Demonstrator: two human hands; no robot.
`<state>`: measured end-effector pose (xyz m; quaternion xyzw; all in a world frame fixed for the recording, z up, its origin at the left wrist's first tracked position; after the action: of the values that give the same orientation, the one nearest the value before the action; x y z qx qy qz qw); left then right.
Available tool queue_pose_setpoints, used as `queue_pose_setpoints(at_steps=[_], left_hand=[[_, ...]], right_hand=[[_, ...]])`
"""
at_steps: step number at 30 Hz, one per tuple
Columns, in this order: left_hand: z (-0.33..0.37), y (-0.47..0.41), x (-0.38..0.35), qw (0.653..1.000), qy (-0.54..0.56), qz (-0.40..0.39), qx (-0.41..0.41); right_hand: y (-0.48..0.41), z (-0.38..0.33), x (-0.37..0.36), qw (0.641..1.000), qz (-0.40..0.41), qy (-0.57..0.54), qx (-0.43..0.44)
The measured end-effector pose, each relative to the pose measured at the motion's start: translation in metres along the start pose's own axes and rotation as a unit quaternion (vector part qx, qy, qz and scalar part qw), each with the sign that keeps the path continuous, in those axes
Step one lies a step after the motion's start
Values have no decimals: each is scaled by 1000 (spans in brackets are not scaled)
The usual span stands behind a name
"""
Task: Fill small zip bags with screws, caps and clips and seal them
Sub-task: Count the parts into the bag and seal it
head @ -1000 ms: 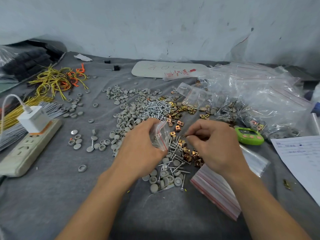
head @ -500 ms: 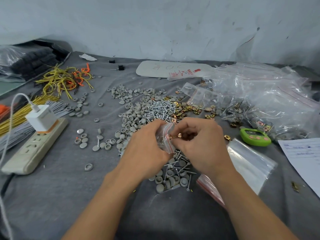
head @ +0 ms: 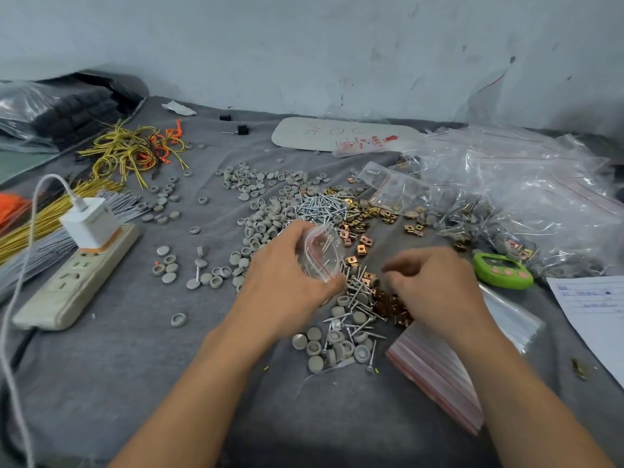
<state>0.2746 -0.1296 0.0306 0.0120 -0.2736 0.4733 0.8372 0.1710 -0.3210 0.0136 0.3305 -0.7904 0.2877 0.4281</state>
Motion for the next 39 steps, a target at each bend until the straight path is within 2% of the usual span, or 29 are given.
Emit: queue_pose_setpoints(at_steps=[2,9,12,17,26,30,33,39], left_hand=[[2,0,0,1000,-12,5,-3],[6,0,-8,999,-41,3,-14],[5,-1,-9,999,-42,1,-16],[2,-2,-8,999,-44,-3,-11],[2,-2,-11,999,-53,-4,-10],[3,-1,-11,998,-56,-6,-12],[4,-1,-11,998,-54,-7,-16],[1,-1,-10,999,-36,-12,-10]], right_hand=[[4,0,-13,998,-50,41,11],[7,-13,-28,978,-103,164,77],[8,-11,-26,982,-92,153,65],[4,5,-14,997,-53,59,17],[4,9,3,998,-13,66,2],[1,-4,7,998,36,41,14],[-4,-19,-5,997,20,65,27],[-8,-33,-31,977,-64,197,46]])
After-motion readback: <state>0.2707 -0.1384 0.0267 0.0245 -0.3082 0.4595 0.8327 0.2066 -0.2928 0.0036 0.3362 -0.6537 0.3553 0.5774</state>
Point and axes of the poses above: each hand's wrist, its own y-axis away from the middle knuckle, its own x-axis out of the back of the hand, z = x × y, the point moved 10 cm from there along -y, towards the middle knuckle, and after that the axes turned 12 degrees about y, right-handed, at the moved point
